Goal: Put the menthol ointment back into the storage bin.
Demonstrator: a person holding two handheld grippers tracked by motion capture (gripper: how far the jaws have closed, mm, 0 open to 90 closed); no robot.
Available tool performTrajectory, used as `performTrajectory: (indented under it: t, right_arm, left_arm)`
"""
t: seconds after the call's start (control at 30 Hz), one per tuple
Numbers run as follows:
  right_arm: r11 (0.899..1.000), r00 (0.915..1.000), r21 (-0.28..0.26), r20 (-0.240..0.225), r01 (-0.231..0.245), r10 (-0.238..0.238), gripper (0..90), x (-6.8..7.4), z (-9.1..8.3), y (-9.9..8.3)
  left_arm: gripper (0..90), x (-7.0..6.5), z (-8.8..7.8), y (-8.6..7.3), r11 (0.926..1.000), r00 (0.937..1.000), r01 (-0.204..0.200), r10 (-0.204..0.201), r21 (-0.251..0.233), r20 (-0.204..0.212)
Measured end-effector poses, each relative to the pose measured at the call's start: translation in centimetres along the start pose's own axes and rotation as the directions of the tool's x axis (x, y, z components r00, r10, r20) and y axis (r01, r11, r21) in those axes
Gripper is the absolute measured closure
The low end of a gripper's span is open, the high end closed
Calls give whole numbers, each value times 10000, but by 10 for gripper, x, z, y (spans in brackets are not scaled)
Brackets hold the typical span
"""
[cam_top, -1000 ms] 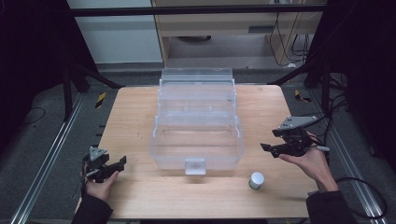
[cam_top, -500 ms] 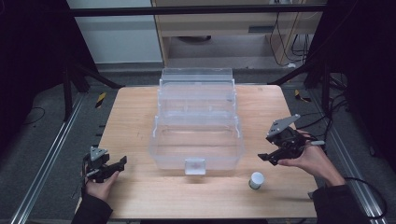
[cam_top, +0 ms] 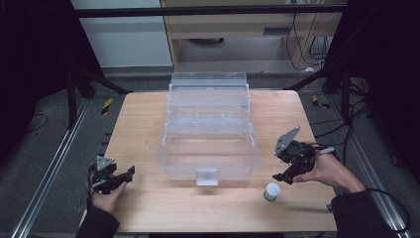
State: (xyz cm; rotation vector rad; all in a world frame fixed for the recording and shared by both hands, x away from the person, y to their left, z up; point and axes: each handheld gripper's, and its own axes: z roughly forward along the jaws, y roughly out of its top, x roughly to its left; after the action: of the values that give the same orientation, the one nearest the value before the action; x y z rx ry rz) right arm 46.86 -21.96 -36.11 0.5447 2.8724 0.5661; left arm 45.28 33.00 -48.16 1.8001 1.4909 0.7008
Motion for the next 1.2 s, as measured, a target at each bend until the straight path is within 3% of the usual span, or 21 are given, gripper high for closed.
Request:
performTrajectory:
  t: [0.1,0.5,1.2]
  right_arm:
    - [9979,9991,560,-273,336,-322,286,5,6,2]
    - [9846,9894,1117,-694,1347,-1275,313,15,20,-1]
    - [9703,9815,1664,-1070,1753,-1590,334,26,51,-9]
  left_arm:
    - [269,0,0,0,10000,10000,-6,6,8,-3]
    - [269,0,1,0,10000,10000,-32,32,53,-11]
    - [271,0,1,0,9999,10000,-69,69,97,-12]
